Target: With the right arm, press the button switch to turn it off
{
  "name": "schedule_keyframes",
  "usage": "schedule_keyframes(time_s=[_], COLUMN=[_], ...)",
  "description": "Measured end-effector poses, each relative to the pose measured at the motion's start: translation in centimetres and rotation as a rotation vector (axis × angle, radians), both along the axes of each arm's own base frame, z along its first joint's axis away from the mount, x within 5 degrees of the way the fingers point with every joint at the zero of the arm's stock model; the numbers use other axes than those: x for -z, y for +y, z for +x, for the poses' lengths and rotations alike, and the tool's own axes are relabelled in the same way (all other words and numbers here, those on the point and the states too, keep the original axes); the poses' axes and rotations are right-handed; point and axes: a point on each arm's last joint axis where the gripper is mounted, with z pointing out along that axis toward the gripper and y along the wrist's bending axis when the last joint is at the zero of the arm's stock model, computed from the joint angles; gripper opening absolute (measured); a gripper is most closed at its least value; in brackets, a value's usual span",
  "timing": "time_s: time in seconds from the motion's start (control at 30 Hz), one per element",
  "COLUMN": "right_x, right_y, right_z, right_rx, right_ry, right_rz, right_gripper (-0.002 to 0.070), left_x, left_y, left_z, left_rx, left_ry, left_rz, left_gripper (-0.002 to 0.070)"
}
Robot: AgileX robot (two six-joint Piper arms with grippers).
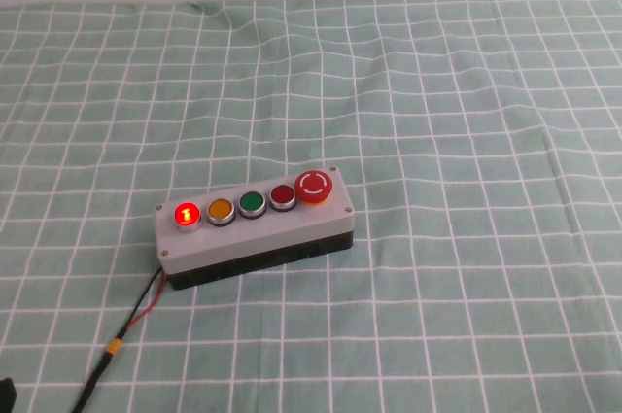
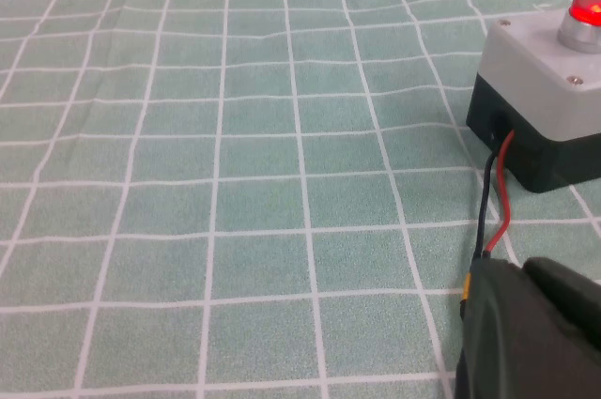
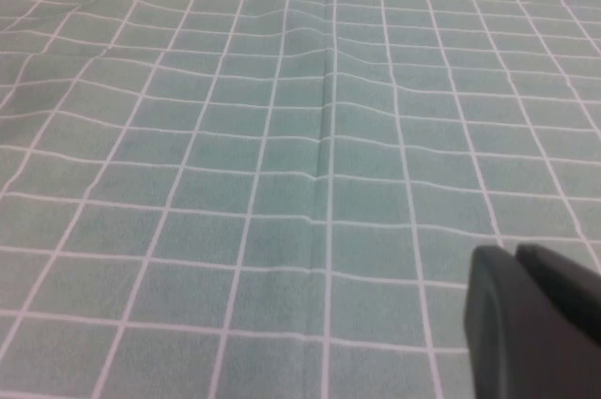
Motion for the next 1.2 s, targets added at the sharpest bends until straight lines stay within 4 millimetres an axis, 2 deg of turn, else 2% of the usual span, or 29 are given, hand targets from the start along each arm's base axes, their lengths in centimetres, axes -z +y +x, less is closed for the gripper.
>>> schedule_keyframes(time_s=[0.67,1.03,1.2], right_x=[-0.6,-2.9,-3.2], right_y=[0.1,0.3,0.4], right_z=[0.1,0.2,0.2], right_rx=[-0.007,-0.035,-0.039], right_ry=[-0.064,-0.314,-0.354], right_rz=[0.007,0.036,0.041], right_gripper=[-0.0016,-0.0016,-0.0016], left_x=[0.0,0.0,0.0], left_y=[0.0,0.0,0.0], left_z=[0.0,0.0,0.0], left_rx=[0.0,0.0,0.0], left_ry=[-0.004,-0.002,-0.002], left_rz=[0.0,0.0,0.0], left_gripper=[-0.0003,-0.0003,-0.0003])
